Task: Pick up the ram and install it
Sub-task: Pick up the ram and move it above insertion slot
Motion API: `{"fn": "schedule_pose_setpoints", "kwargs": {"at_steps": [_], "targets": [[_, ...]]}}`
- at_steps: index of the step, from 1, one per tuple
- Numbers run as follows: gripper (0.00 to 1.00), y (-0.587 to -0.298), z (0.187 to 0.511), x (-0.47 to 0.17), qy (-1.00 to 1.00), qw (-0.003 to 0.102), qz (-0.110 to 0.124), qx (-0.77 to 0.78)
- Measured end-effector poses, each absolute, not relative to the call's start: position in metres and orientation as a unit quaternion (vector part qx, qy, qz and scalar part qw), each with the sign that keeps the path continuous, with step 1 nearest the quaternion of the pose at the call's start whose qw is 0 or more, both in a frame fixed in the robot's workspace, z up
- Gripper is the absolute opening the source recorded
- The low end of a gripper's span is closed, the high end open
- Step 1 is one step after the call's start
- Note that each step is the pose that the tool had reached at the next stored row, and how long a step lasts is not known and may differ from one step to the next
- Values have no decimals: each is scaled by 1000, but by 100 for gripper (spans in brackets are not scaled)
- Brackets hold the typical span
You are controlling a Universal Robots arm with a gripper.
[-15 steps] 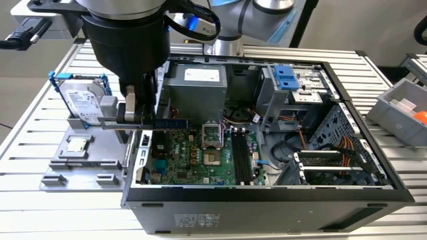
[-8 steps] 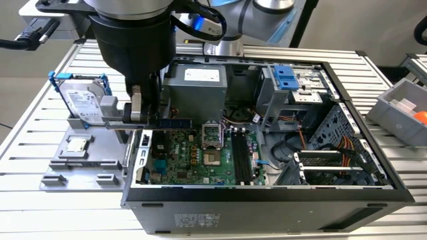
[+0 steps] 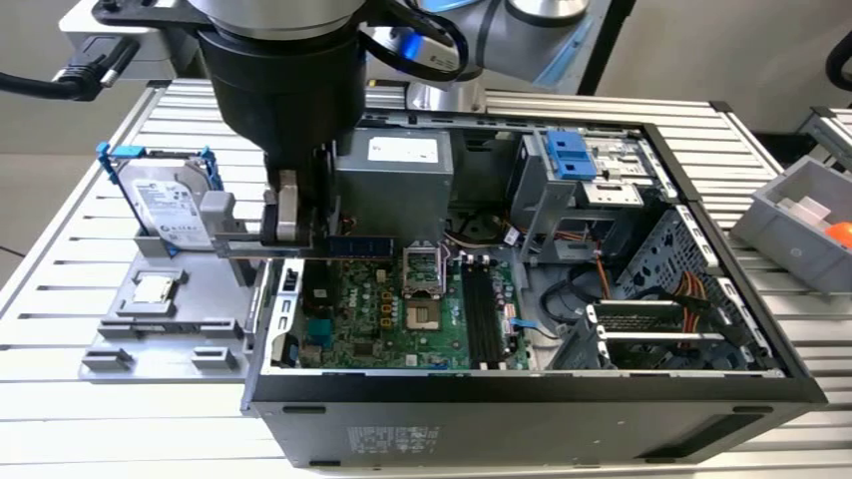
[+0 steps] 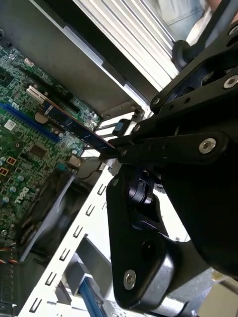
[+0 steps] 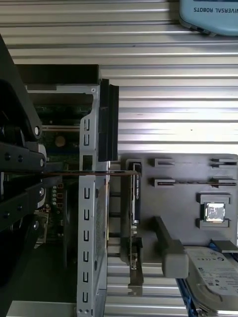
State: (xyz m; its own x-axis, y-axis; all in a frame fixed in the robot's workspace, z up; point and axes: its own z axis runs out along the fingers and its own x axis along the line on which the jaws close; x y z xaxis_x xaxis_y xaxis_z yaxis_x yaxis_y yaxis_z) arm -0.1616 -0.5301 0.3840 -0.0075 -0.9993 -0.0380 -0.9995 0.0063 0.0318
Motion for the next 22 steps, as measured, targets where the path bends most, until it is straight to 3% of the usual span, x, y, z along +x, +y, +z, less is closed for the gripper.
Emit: {"fn": "schedule_pose_setpoints", "kwargs": {"at_steps": [22], "targets": [[0,-528,384,-139,709,2,25,-704]]}}
